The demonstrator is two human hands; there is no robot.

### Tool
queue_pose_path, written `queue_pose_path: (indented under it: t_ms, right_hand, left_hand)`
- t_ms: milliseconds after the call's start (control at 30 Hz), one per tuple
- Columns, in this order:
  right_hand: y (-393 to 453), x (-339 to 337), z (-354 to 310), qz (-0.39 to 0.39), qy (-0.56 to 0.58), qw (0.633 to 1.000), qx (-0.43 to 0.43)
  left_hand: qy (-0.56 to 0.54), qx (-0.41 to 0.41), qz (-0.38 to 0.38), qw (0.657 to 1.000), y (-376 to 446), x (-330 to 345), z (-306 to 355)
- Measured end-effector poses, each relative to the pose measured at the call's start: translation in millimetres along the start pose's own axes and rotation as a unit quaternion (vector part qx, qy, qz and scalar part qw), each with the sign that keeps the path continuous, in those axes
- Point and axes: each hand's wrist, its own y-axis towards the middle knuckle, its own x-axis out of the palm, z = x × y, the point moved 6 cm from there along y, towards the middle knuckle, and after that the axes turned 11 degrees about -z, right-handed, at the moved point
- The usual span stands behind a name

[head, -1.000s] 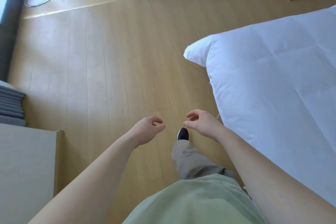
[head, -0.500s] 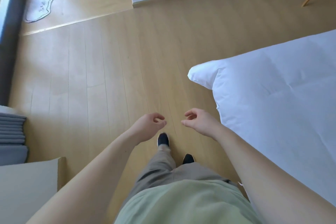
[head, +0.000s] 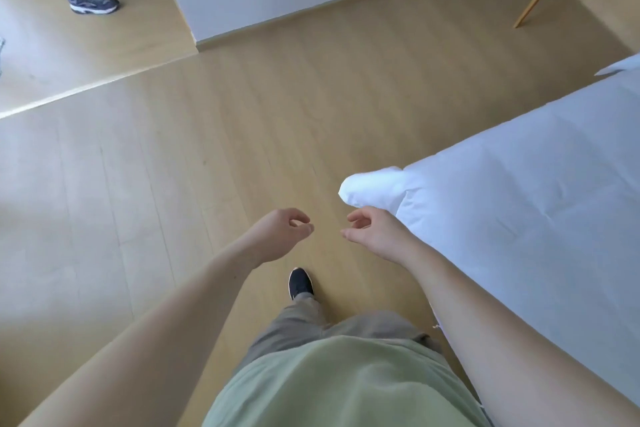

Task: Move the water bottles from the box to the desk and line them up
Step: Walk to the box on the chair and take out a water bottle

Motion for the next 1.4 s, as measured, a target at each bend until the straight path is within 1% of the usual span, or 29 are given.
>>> queue_pose_path:
  t_ms: [200,367,500,733,900,1100,1267,1400]
  right_hand:
    - [47,-40,-50,0.025,0.033,0.999,0.006]
    - [84,-81,-67,0.041,0.066,0.997,0.018]
    - [125,-125,-79,0.043,0.085,0.995,0.023]
    - [207,-225,-110,0.049,0.111,0.992,0.028]
    - [243,-294,-134,0.053,0.092,0.994,0.028]
    - [267,-363,-143,0.064,0.113,0.991,0.039]
    - [295,-417,-144,0.088,0.147,0.984,0.054]
    - [329,-468,-159,0.111,0.168,0.978,0.058]
  left_hand:
    - [0.039,0.012,-0.023,0.999,48,-67,42]
    - [0.059,0.006,-0.043,0.997,93,-106,73]
    - [0.079,0.004,-0.052,0.996,137,-136,109]
    - [0.082,-0.007,-0.046,0.996,220,-198,193]
    - [0.09,0.009,-0.04,0.995,269,-227,263]
    - [0.123,0.016,-0.069,0.99,319,-249,335]
    - [0.147,0.03,-0.095,0.984,368,-270,391]
    - [0.179,0.039,-0.123,0.975,416,-297,438]
